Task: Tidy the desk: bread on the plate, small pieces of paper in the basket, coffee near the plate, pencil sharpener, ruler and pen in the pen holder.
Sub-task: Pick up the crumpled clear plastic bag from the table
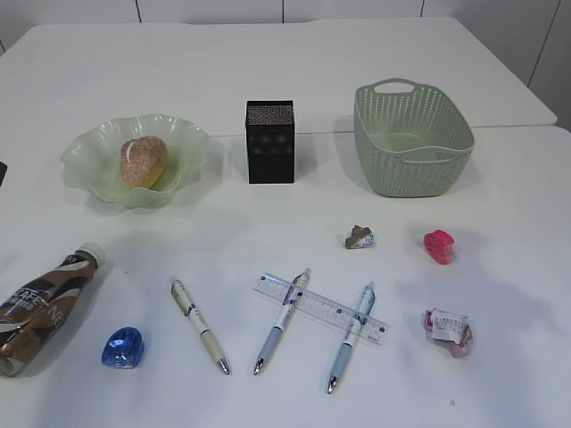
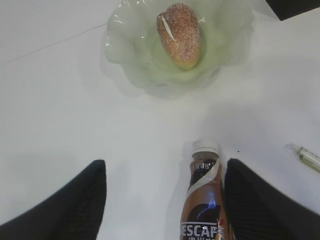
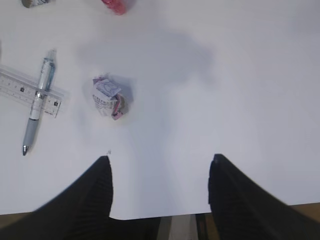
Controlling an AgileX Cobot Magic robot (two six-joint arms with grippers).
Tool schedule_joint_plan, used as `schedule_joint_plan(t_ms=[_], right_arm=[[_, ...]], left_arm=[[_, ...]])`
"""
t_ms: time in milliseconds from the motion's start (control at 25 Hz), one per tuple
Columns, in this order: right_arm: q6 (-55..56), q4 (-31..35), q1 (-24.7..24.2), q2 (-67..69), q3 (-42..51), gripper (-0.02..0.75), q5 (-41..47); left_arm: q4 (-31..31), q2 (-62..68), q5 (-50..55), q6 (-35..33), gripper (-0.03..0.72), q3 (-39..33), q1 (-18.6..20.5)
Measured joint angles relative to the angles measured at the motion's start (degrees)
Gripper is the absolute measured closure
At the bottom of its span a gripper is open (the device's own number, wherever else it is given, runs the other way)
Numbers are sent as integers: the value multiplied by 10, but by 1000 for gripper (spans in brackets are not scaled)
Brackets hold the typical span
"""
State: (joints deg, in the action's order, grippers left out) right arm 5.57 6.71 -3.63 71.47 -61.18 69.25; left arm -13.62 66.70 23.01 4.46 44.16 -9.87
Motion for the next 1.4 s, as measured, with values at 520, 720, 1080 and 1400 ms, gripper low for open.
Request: schedule_joint_plan(t_ms=[520, 720, 1080, 1400], right_arm=[[-56, 56, 59, 124, 0, 260, -14], [-60, 35, 114, 187, -1, 259, -60], [-143, 34, 122, 264, -2, 260, -131], [-179, 30, 140, 290, -2, 259, -150]], left_arm=[[14, -1, 1, 0, 168, -1, 0], [15, -1, 3, 0, 168, -1, 0], [15, -1, 10, 1, 168, -1, 0], [15, -1, 10, 1, 168, -1, 0]])
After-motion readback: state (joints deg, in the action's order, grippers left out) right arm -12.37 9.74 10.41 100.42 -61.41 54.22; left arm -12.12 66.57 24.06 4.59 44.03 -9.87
